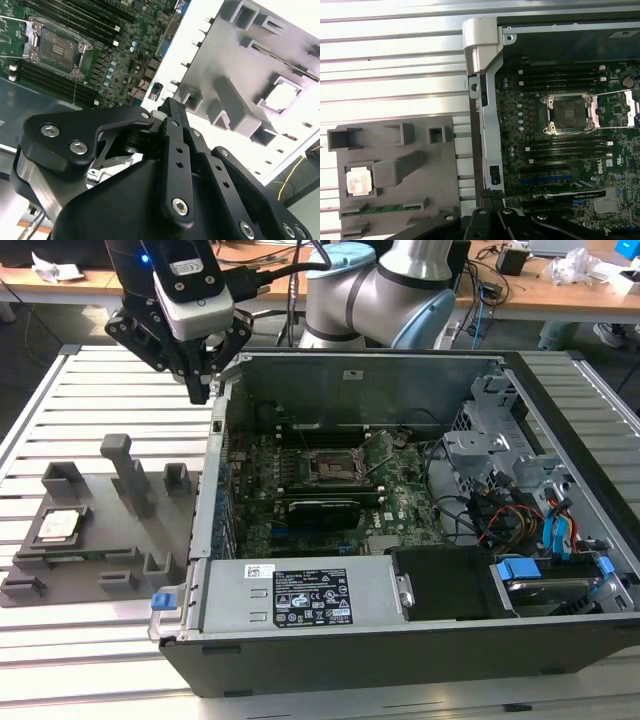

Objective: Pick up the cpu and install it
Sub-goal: 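Reach for the cpu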

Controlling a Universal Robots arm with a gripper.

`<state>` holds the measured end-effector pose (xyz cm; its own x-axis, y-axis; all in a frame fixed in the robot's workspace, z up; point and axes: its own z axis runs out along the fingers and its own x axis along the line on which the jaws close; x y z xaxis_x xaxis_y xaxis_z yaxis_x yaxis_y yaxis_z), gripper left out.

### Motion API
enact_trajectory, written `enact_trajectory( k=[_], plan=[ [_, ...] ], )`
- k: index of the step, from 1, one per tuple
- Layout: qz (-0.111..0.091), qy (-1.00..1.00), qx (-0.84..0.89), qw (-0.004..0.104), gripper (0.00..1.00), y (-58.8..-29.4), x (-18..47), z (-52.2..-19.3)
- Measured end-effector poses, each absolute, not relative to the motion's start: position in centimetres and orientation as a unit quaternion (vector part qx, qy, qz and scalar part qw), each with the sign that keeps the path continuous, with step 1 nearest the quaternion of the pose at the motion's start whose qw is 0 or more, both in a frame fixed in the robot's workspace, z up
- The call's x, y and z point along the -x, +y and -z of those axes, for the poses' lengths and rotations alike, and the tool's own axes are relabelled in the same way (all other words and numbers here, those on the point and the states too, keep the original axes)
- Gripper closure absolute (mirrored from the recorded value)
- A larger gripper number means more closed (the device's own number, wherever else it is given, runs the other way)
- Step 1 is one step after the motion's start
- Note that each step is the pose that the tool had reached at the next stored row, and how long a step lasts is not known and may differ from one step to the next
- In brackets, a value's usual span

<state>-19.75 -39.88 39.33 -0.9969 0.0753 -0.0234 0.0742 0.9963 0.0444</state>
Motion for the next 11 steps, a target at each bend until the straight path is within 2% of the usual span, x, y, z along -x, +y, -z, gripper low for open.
enact_trajectory(
  k=[11],
  plan=[
    [-0.022, 0.999, -0.037, 0.013, 0.89, -39.89, 20.79, -39.32]
  ],
)
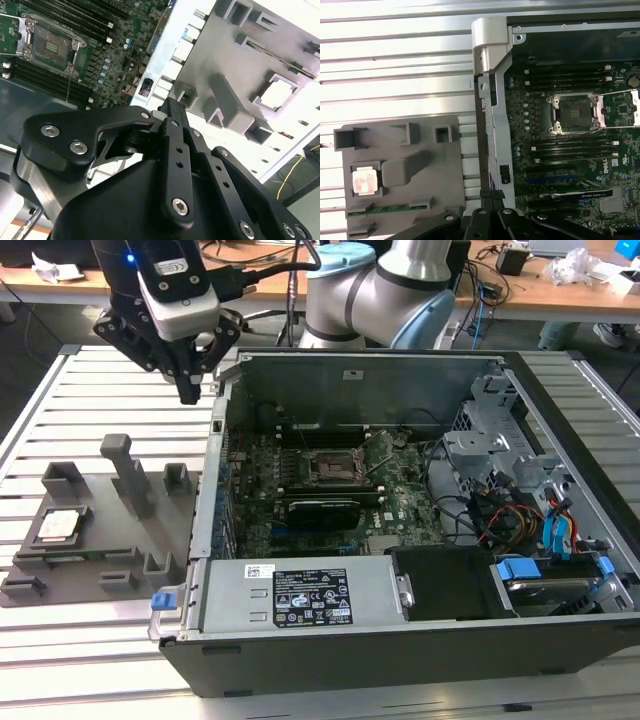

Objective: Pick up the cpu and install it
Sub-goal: 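Reach for the cpu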

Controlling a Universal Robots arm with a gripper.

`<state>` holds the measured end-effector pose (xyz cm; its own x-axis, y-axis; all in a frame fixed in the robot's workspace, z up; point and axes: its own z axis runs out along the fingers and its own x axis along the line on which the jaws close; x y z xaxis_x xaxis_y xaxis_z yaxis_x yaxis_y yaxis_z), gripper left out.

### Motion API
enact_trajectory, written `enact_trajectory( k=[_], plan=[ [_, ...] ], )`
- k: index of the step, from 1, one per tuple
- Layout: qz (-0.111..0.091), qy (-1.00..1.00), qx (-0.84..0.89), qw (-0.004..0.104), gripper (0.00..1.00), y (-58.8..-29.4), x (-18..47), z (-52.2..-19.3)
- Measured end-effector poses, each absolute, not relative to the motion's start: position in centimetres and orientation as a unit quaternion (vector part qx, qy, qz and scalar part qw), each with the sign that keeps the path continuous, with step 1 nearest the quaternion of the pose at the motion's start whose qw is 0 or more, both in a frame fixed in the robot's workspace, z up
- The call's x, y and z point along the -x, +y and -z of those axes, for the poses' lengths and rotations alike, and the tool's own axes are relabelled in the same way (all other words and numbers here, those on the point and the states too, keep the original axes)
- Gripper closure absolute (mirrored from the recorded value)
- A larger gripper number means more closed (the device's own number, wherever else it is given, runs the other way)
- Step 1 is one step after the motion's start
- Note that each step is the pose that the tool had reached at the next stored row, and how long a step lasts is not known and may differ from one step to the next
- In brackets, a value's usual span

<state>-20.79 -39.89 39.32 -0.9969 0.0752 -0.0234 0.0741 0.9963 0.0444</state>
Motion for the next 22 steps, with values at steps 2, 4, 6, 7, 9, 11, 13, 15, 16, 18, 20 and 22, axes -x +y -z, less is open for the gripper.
enact_trajectory(
  k=[2, 4, 6, 7, 9, 11, 13, 15, 16, 18, 20, 22],
  plan=[
    [-0.022, 0.999, -0.037, 0.013, 0.89, -39.9, 21.0, -39.3],
    [-0.022, 0.999, -0.037, 0.013, 0.89, -39.9, 21.3, -39.3],
    [-0.022, 0.999, -0.037, 0.013, 0.89, -39.9, 21.5, -39.3],
    [-0.022, 0.999, -0.037, 0.013, 0.89, -39.9, 21.6, -39.3],
    [-0.022, 0.999, -0.037, 0.013, 0.89, -39.9, 21.8, -39.3],
    [-0.022, 0.999, -0.037, 0.013, 0.89, -39.9, 22.0, -39.3],
    [-0.022, 0.999, -0.037, 0.013, 0.89, -39.9, 22.2, -39.3],
    [-0.022, 0.999, -0.037, 0.013, 0.89, -39.9, 22.4, -39.3],
    [-0.022, 0.999, -0.037, 0.013, 0.89, -39.9, 22.5, -39.3],
    [-0.022, 0.999, -0.037, 0.013, 0.89, -39.9, 22.6, -39.3],
    [-0.022, 0.999, -0.037, 0.013, 0.89, -39.9, 22.9, -39.3],
    [-0.022, 0.999, -0.037, 0.013, 0.89, -39.9, 23.2, -39.3]
  ],
)
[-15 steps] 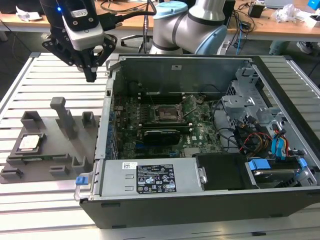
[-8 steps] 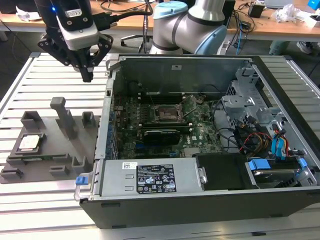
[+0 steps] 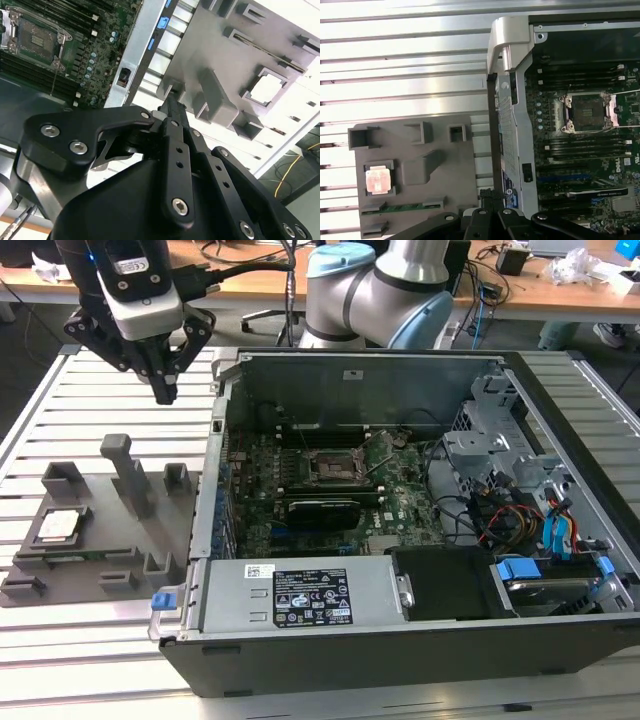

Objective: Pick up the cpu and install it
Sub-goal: 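Reach for the cpu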

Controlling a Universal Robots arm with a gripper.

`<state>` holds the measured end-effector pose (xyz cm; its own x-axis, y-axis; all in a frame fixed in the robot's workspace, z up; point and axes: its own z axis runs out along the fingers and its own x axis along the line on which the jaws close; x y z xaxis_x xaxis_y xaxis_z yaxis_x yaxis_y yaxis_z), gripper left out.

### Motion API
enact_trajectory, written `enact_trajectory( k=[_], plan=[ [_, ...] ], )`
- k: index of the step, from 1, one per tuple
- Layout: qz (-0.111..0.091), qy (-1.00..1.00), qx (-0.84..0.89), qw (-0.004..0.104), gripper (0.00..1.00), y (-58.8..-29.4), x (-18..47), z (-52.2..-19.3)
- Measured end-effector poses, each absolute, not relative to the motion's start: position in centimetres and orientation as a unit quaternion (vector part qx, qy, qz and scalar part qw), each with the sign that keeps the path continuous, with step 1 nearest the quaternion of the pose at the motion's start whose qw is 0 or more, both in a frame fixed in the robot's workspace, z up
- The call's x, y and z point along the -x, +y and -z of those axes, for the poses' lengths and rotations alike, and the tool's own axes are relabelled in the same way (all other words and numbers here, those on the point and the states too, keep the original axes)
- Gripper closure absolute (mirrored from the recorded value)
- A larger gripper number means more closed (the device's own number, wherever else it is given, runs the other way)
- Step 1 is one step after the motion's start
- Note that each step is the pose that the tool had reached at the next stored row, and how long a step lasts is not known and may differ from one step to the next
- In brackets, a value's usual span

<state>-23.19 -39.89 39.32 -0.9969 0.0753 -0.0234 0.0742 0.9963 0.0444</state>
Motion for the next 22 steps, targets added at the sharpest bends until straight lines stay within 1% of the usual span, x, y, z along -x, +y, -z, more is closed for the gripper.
enact_trajectory(
  k=[22],
  plan=[
    [-0.022, 0.999, -0.037, 0.013, 0.89, -39.9, 25.4, -39.3]
  ],
)
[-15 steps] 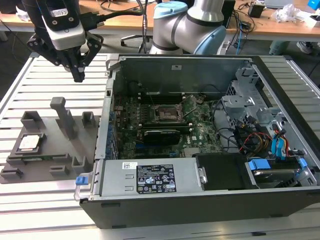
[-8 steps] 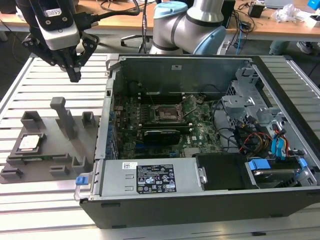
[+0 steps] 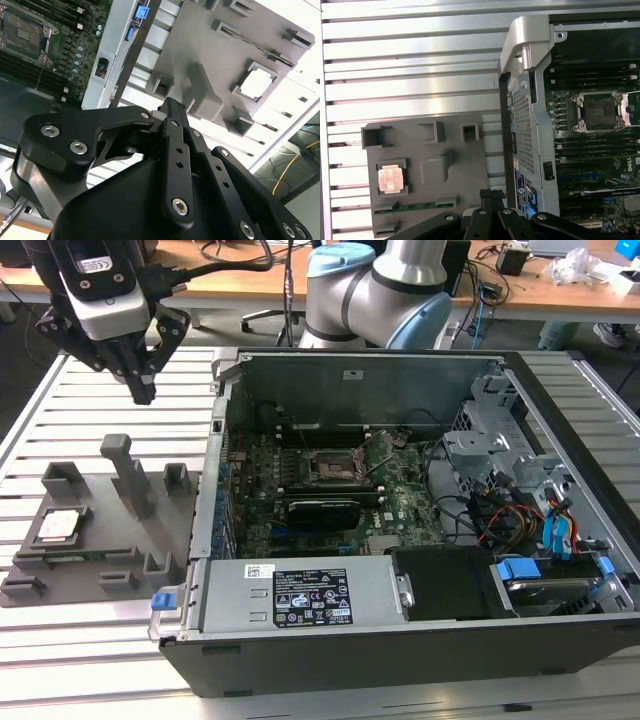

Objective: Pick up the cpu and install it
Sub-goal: 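Reach for the cpu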

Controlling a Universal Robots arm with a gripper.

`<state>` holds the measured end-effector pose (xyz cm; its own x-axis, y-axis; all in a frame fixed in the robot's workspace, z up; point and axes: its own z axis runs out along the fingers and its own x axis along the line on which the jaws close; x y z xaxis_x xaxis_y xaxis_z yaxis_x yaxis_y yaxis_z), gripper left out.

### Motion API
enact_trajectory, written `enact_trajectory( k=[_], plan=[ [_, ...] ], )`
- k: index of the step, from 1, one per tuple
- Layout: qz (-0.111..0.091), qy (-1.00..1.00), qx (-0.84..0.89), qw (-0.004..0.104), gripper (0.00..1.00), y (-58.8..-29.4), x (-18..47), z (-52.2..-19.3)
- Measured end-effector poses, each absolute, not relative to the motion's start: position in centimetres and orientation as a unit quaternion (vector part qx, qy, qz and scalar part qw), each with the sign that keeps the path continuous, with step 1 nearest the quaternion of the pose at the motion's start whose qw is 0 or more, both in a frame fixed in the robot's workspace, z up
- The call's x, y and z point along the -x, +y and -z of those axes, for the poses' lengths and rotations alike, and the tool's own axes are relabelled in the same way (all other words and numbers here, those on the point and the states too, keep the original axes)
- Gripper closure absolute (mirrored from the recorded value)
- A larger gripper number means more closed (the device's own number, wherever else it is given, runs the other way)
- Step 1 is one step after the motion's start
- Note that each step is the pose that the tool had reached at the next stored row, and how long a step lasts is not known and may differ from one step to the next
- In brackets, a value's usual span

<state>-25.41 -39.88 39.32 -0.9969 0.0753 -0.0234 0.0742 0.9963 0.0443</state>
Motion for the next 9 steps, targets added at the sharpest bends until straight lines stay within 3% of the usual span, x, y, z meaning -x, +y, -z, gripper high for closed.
enact_trajectory(
  k=[9],
  plan=[
    [-0.022, 0.999, -0.037, 0.013, 0.89, -39.89, 26.34, -39.32]
  ],
)
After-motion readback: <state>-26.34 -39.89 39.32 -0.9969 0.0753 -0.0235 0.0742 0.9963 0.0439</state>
